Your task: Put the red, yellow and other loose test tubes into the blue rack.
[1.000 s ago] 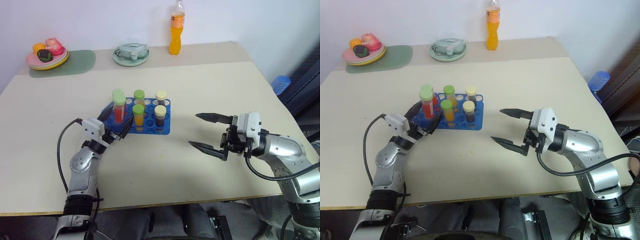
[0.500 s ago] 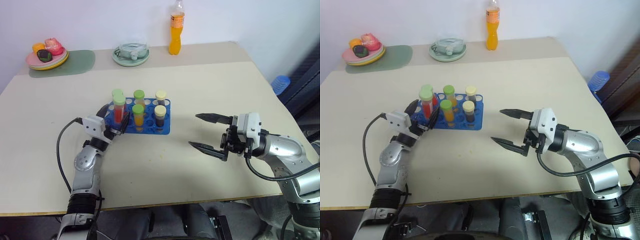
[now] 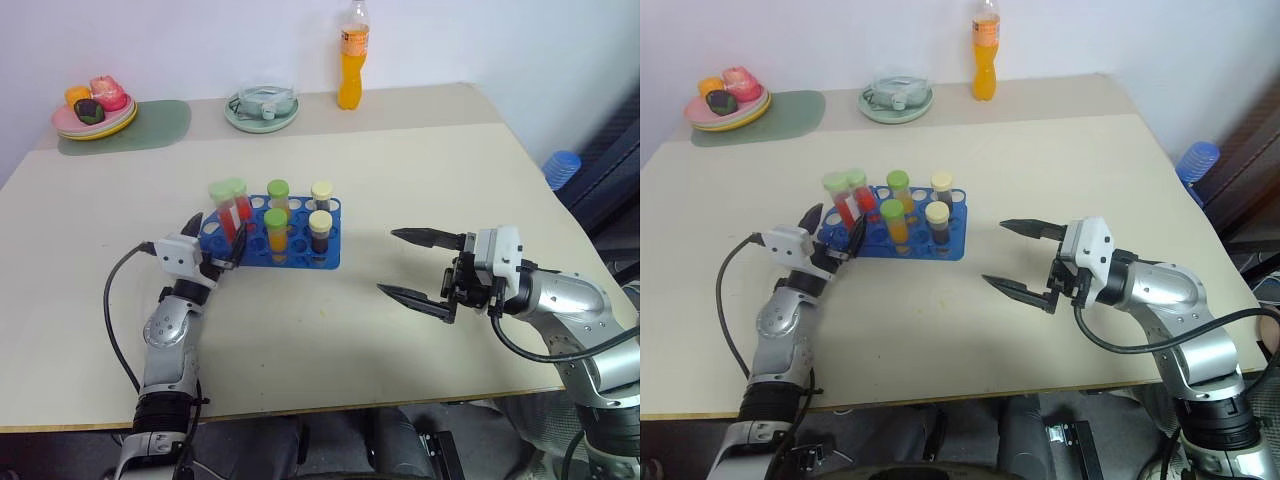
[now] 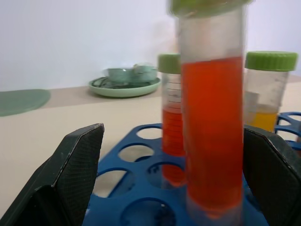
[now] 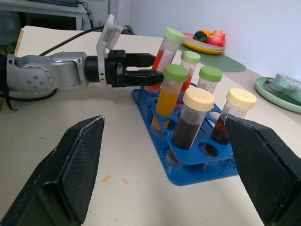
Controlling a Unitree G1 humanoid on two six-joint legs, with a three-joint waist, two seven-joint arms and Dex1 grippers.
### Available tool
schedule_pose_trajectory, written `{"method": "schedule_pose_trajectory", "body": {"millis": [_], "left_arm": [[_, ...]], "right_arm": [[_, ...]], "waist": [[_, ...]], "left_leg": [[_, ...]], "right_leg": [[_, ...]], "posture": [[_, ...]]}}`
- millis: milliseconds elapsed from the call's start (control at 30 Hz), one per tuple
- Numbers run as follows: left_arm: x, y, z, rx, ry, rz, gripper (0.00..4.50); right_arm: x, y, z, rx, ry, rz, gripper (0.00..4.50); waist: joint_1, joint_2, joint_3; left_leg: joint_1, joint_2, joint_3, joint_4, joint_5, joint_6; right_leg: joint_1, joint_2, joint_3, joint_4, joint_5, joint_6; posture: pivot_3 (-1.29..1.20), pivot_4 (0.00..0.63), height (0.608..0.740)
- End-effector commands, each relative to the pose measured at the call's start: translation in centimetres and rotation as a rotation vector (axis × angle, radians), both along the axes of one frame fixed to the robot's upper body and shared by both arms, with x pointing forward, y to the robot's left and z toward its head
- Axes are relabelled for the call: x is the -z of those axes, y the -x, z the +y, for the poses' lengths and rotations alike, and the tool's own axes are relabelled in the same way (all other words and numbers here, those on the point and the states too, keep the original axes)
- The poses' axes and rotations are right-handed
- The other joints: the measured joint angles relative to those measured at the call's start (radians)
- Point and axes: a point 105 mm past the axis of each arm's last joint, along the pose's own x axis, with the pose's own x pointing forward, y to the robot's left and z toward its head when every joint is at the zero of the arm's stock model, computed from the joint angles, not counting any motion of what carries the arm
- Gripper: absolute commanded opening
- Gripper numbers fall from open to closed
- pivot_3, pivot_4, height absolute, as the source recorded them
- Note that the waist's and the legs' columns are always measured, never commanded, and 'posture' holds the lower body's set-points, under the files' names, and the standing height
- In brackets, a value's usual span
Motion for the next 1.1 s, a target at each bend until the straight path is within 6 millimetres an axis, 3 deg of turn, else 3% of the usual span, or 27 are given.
{"method": "schedule_pose_trajectory", "body": {"millis": [33, 367, 533, 733, 967, 1100], "left_arm": [[-0.9, 0.5, -0.2, 0.012, -0.031, -0.050, 4.41], [-1.3, 2.6, -1.8, 0.204, -0.068, -0.066, 4.41], [-1.3, 3.8, -0.6, 0.271, -0.124, -0.003, 4.41], [-2.8, 6.2, 2.2, 0.391, -0.186, 0.095, 4.41], [-2.6, 7.5, 4.5, 0.387, -0.275, 0.241, 4.41], [-2.6, 7.9, 4.4, 0.428, -0.271, 0.263, 4.41]], "right_arm": [[-0.7, 0.4, 0.0, -0.014, -0.018, -0.037, 4.17], [-0.6, 0.4, 0.0, -0.006, -0.022, -0.033, 4.17], [-0.2, 0.4, -0.3, 0.023, -0.027, -0.006, 4.17], [1.2, -1.1, -3.0, 0.302, -0.087, 0.083, 4.17], [2.9, -0.1, -5.1, 0.471, -0.116, 0.149, 4.17], [3.8, 0.4, -6.0, 0.524, -0.124, 0.173, 4.17]], "waist": [[0.000, 0.000, 0.000], [-0.001, 0.000, 0.000], [-0.001, 0.000, 0.000], [-0.001, 0.000, 0.000], [-0.001, 0.001, 0.001], [-0.002, 0.001, 0.000]], "left_leg": [[0.000, 0.000, 0.000, 0.000, 0.000, 0.000], [0.000, 0.000, 0.000, 0.000, 0.000, 0.000], [0.000, 0.000, 0.000, 0.000, 0.000, 0.000], [0.000, 0.000, 0.000, -0.001, 0.000, 0.000], [0.000, 0.000, 0.000, -0.001, 0.000, 0.001], [0.001, 0.000, 0.000, -0.002, 0.000, 0.001]], "right_leg": [[0.000, 0.000, 0.000, 0.000, 0.000, 0.000], [0.000, 0.000, 0.000, 0.000, 0.000, 0.000], [0.000, 0.000, 0.000, 0.000, 0.000, 0.000], [-0.001, 0.000, 0.000, 0.000, 0.000, 0.000], [0.000, 0.000, 0.000, 0.000, 0.000, 0.000], [0.000, 0.000, 0.000, 0.000, 0.000, 0.000]], "posture": [[0.00, 0.150, 0.740], [0.00, 0.150, 0.740], [0.00, 0.150, 0.740], [0.00, 0.150, 0.740], [0.00, 0.150, 0.740], [0.00, 0.150, 0.740]]}}
